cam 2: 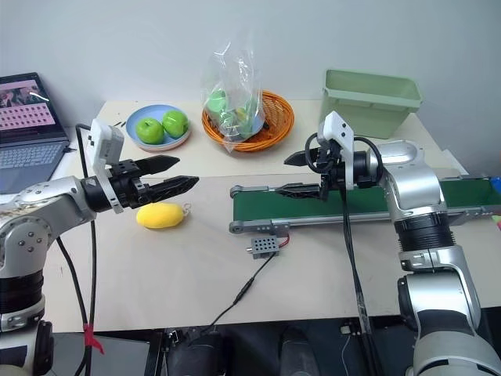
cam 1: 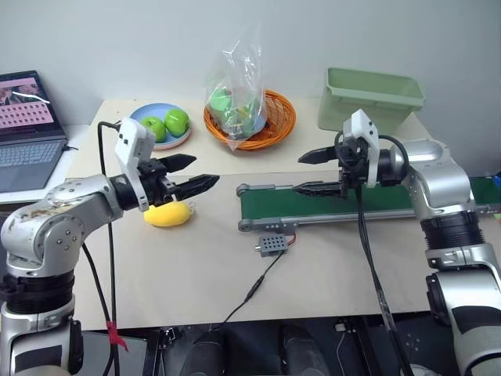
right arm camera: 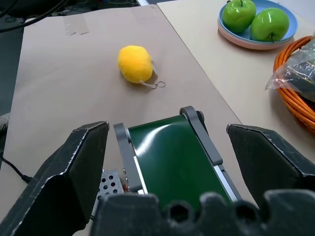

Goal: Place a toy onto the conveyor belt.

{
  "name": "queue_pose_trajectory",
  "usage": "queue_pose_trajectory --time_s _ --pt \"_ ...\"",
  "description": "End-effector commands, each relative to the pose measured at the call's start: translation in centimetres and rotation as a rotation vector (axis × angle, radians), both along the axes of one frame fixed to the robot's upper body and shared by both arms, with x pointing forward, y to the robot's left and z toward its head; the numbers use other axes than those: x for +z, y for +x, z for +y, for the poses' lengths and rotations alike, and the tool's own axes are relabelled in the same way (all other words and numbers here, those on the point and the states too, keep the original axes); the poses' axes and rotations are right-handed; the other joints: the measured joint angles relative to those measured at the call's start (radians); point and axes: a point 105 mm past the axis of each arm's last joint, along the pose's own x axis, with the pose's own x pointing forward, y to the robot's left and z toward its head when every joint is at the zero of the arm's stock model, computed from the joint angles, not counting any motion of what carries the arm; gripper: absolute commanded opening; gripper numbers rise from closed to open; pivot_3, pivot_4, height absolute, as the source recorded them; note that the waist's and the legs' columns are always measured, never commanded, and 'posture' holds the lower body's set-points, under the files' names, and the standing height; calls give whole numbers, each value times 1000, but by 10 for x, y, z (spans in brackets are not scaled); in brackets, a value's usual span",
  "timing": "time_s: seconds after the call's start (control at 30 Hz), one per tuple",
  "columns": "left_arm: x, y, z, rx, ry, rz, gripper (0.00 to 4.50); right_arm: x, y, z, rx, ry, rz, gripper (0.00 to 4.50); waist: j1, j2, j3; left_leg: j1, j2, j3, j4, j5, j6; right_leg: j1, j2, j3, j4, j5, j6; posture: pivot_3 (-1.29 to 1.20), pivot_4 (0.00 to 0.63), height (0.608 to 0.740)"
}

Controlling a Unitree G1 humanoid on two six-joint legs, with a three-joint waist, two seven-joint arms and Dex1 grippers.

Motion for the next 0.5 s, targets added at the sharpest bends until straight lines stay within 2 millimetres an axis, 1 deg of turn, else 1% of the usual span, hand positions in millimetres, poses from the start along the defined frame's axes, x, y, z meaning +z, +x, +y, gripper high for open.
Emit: queue_pose_trajectory --time_s 0.03,0.17,0.23,0.33,0.4,0.43,0.5 --pt "9 -2 0 -4 -3 -50 4460 14 -2 0 9 7 -57 4500 0 0 0 0 0 0 0 0 0 0 0 0 0 0 0 0 150 740" --pt "11 -2 9 7 -20 -42 4460 15 -2 4 19 8 -61 4500 0 0 0 0 0 0 0 0 0 0 0 0 0 0 0 0 150 740" --pt "13 1 21 49 -56 -29 4460 15 -1 5 17 5 -62 4500 -1 0 0 0 0 0 0 0 0 0 0 0 0 0 0 0 150 740" --pt "9 6 51 167 -134 -1 4460 13 -1 6 17 4 -61 4500 -4 0 0 0 0 0 0 0 0 0 0 0 0 0 0 0 150 740" --pt "6 9 67 241 -202 20 4460 12 -1 6 17 3 -60 4500 -7 0 0 1 0 -1 0 0 0 0 0 0 0 0 0 0 150 740" --pt "1 14 80 319 -246 43 4460 11 -1 6 16 4 -60 4500 -6 0 0 1 0 -1 -1 0 0 0 0 0 0 0 0 0 150 740" --pt "-16 21 110 480 -346 136 4460 11 -2 6 15 6 -57 4500 -3 0 0 1 0 -2 0 0 0 0 0 0 0 0 0 0 150 740"
